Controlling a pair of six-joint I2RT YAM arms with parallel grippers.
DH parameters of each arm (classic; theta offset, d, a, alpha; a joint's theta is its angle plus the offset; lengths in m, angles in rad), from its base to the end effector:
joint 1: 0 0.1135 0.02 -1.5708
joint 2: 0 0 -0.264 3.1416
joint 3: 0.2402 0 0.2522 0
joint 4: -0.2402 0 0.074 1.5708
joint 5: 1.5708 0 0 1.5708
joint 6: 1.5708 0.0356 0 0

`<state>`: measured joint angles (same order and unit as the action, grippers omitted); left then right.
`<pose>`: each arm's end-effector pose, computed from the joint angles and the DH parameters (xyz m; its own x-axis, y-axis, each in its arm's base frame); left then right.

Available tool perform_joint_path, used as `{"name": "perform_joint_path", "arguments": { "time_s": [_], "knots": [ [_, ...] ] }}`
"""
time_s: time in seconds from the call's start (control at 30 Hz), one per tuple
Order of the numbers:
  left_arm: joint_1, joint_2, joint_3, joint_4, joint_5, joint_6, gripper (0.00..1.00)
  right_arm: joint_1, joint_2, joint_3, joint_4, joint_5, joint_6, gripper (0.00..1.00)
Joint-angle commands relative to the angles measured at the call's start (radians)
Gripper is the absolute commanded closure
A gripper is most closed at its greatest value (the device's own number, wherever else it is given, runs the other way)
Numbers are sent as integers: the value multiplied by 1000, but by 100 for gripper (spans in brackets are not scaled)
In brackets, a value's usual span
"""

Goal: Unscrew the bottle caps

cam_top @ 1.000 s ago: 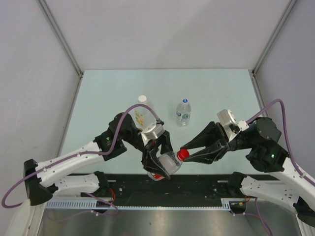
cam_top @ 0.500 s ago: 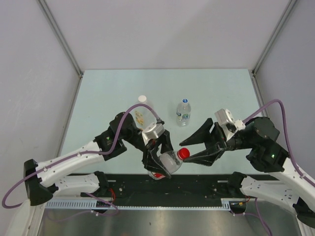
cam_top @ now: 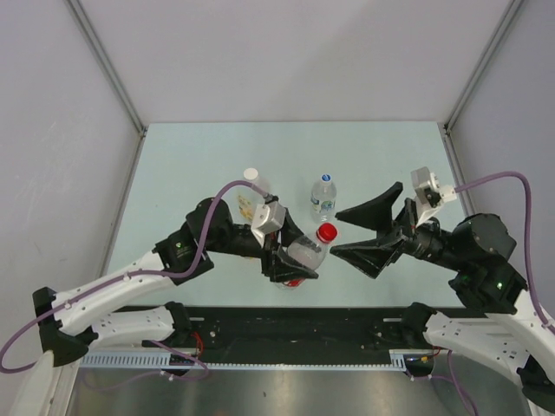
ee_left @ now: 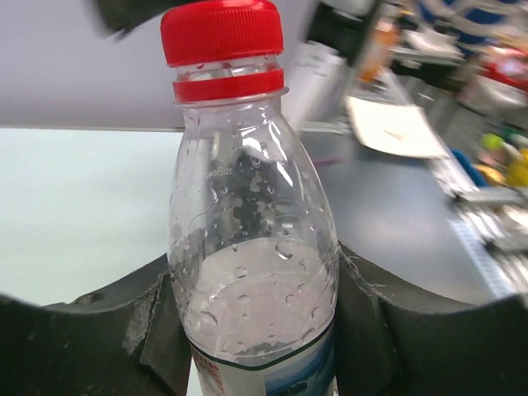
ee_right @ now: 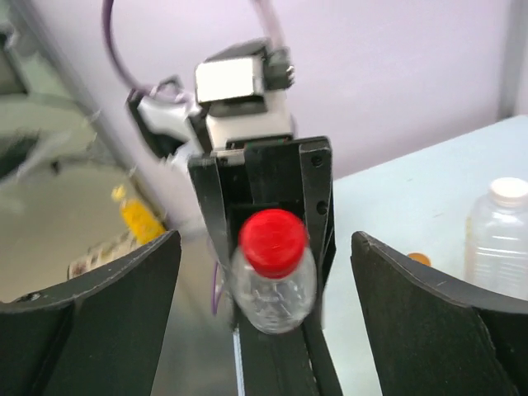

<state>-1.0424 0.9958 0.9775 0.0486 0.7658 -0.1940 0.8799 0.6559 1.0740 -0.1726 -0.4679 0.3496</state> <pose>0.0906 -0.2042 0.3936 -0.1724 0.0196 -0.9848 0.9565 -0.2356 -0.1721 0.0596 0.0972 0.4545 -0.1856 0.2553 -0.9489 -0.9612 0.1534 0.2293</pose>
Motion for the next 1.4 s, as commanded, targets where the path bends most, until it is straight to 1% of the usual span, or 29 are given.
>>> {"name": "perform_joint_path", "arguments": {
  "time_s": [0.0, 0.07, 0.1, 0.17, 0.2, 0.27, 0.3, 0.33, 0.43, 0.6, 0.73, 1.0, 1.1, 1.23, 1.37],
  "knots": [
    [-2, -51, -3, -9, -441, 65, 100, -4, -50, 41, 41, 306, 100, 12],
    [-7, -62, -14, -12, -535, 71, 100, -4, -65, 41, 27, 409, 120, 13],
    [-17, -63, -13, -21, -634, 86, 100, -4, -64, 43, 21, 432, 140, 14],
    [-33, -56, -8, -42, -721, 109, 100, -1, -41, 46, -10, 468, 160, 14],
    [-63, -49, -7, -43, -817, 137, 100, -2, -29, 46, -36, 507, 181, 14],
    [-99, -31, -8, -71, -916, 172, 100, 2, -7, 46, -62, 563, 206, 16],
    [-137, -23, -10, -72, -959, 191, 100, 4, 19, 46, -86, 583, 219, 16],
    [-154, -11, -13, -69, -1047, 221, 100, 8, 27, 46, -96, 603, 238, 16],
    [-199, -5, -36, -53, -1157, 261, 100, 39, 66, 46, -107, 667, 253, 17],
    [-208, -3, -66, -21, -1198, 274, 100, 105, 114, 46, -81, 713, 244, 19],
    [-214, 7, -66, -21, -1205, 275, 100, 114, 163, 46, -85, 719, 249, 21],
    [-238, 30, -62, -16, -1203, 288, 100, 120, 194, 46, -65, 752, 244, 26],
    [-242, 32, -66, -13, -1201, 291, 100, 120, 203, 46, -51, 746, 241, 29],
    [-245, 30, -66, -15, -1201, 292, 100, 119, 218, 46, -54, 735, 242, 36],
    [-248, 30, -68, -16, -1201, 294, 100, 122, 223, 46, -54, 730, 246, 42]
  ]
}}
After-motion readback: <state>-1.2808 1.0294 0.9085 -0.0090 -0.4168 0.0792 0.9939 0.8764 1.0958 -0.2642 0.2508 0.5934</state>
